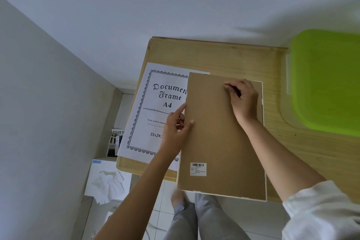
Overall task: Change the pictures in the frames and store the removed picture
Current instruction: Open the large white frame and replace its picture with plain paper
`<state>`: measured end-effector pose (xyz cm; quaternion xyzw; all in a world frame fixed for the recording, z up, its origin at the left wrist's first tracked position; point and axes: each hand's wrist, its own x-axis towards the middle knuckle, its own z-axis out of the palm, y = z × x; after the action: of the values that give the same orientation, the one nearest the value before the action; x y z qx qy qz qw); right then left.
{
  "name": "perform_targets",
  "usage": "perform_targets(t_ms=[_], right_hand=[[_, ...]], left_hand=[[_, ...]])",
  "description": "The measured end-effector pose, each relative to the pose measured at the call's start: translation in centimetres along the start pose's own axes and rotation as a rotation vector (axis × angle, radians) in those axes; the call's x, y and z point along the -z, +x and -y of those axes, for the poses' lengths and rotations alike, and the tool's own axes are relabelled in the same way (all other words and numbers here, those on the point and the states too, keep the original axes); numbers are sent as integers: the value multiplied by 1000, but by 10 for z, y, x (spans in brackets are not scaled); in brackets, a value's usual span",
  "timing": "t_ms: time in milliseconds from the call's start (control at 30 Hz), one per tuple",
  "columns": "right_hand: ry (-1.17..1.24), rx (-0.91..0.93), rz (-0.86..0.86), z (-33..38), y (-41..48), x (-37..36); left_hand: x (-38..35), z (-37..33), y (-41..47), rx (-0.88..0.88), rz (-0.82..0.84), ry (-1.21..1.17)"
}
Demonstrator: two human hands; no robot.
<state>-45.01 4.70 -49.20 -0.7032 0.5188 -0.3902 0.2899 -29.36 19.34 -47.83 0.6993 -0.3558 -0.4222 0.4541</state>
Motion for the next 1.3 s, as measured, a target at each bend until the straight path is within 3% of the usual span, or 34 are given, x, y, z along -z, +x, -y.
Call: perform_targets(t_ms=[267,467,667,867,1100,1300], right_hand=[[7,2,0,1,1,-1],[18,-2,2,2,1,-1],[-36,31,9,0,-13,17],[-123,-240,-167,-23,-63,53],[-42,-334,-130,-13,-73,58],[-74,-303,-123,-4,-80,60]], left_hand=[[-1,-4,-6,29,-12,77],[-6,-7,-6,98,69,-87],[-3,-3,-8,133,33,-196],[-1,-3,-5,171,41,-272],[5,-2,-2,179,52,-341],[18,-7,1,193,69,-416]])
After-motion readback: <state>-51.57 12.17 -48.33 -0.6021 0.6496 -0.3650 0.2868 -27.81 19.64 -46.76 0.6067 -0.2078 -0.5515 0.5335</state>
